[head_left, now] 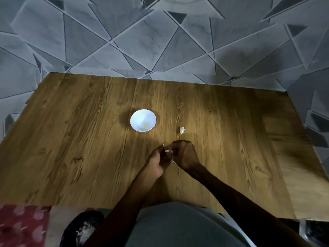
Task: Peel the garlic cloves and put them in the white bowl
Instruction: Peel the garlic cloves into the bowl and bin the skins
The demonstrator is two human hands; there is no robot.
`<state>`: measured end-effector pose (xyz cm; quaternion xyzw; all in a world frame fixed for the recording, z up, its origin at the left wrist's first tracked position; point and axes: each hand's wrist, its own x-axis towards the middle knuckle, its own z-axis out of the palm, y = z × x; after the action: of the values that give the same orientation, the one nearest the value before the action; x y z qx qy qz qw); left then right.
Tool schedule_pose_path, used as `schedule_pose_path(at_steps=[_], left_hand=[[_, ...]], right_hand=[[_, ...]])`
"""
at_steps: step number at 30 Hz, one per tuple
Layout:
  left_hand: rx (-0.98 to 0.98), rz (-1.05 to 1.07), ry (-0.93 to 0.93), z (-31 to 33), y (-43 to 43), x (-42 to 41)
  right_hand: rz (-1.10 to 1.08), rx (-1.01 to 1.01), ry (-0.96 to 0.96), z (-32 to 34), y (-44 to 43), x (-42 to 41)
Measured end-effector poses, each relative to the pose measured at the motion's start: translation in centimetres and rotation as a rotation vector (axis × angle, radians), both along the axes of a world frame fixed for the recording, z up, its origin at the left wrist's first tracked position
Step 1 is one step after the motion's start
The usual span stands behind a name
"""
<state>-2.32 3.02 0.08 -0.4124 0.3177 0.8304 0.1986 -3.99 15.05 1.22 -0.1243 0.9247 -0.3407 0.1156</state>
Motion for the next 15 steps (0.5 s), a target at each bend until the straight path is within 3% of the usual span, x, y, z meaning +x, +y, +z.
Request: schedule_pose_path(at_steps=[4, 9, 12, 15], left_hand=[[0.126, 0.084, -0.009, 1.5, 0.5, 0.0], [0.151, 0.091, -0.022, 1.9, 0.4, -0.4], [0.063, 0.127, -0.021, 1.1, -0.7, -0.8], [-0.060, 0.133, 0.002, 0.2, -2.5, -1.1]], right_hand=[[0.143, 0.160, 0.043, 0.9, -0.6, 0.3], [-0.044, -0.088, 0.077, 1.4, 0.4, -0.1], [-0.146, -0.068, 0.174, 1.4, 2.0, -0.9], [-0.035, 0.054, 0.073, -0.3, 4.0, -0.9]])
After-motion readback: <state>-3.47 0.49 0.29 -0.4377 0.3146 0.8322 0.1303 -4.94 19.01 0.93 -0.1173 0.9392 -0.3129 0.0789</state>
